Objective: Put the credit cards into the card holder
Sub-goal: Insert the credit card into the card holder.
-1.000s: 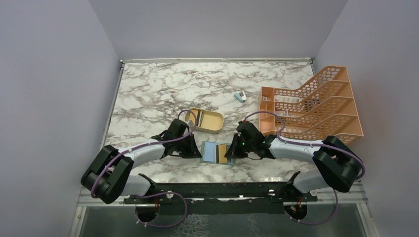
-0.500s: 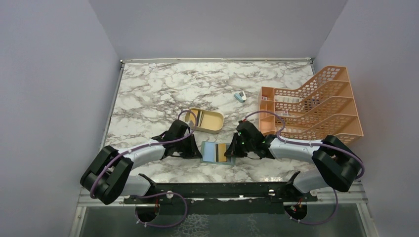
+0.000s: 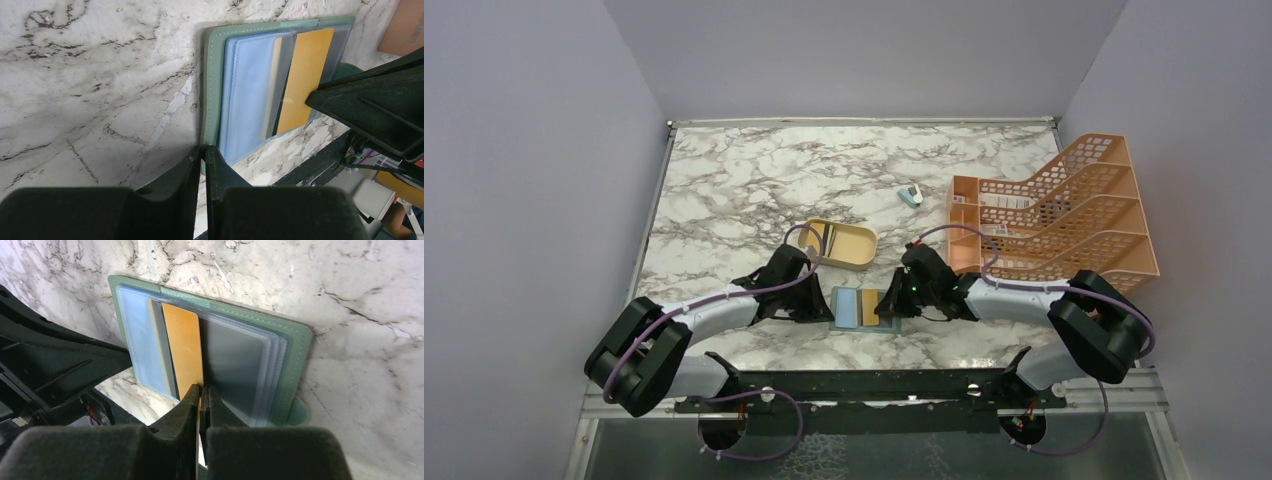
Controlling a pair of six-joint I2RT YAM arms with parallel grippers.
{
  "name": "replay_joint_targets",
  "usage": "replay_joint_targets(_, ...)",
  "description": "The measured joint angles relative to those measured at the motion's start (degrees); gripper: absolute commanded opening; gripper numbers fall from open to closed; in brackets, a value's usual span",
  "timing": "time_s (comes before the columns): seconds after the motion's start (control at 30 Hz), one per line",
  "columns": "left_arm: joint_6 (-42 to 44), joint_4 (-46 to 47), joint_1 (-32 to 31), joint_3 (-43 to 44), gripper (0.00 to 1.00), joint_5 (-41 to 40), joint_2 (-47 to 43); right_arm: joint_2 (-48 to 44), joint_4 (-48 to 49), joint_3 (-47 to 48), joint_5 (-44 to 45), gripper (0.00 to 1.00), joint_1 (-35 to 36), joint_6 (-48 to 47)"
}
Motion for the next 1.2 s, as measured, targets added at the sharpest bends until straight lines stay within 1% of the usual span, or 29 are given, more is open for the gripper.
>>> replay_joint_targets(0.2,-0.6,0.0,-0.6,0.0,0.14,-0.2,0.0,1.7,0.7,1.4,-1.5,0.24,0.0,-0.6)
replay_joint_targets(0.43,-1.4,-0.1,-1.2,0.0,0.17,-0.3,-0.2,1.3,-4.2,4.3,-0.2,0.38,0.0,-2.3)
replay_joint_targets(0.6,-1.9,-1.3,-1.4,0.0,0.19,-1.7,-1.3,1.0,-8.5,6.5,1.3,0.44,0.0,-4.4)
replay_joint_targets(0.9,-2.2,-1.3,-1.4,1.0,0.19,-3.3,-0.3,3.1,-8.0,8.4,0.6,0.45,0.0,-7.0)
replay_joint_targets(1.2,-2.3,-0.7,-1.5,2.3,0.19,-3.3,1.6,6.2,-4.7,9.8,-3.0,0.41,0.0,-8.7)
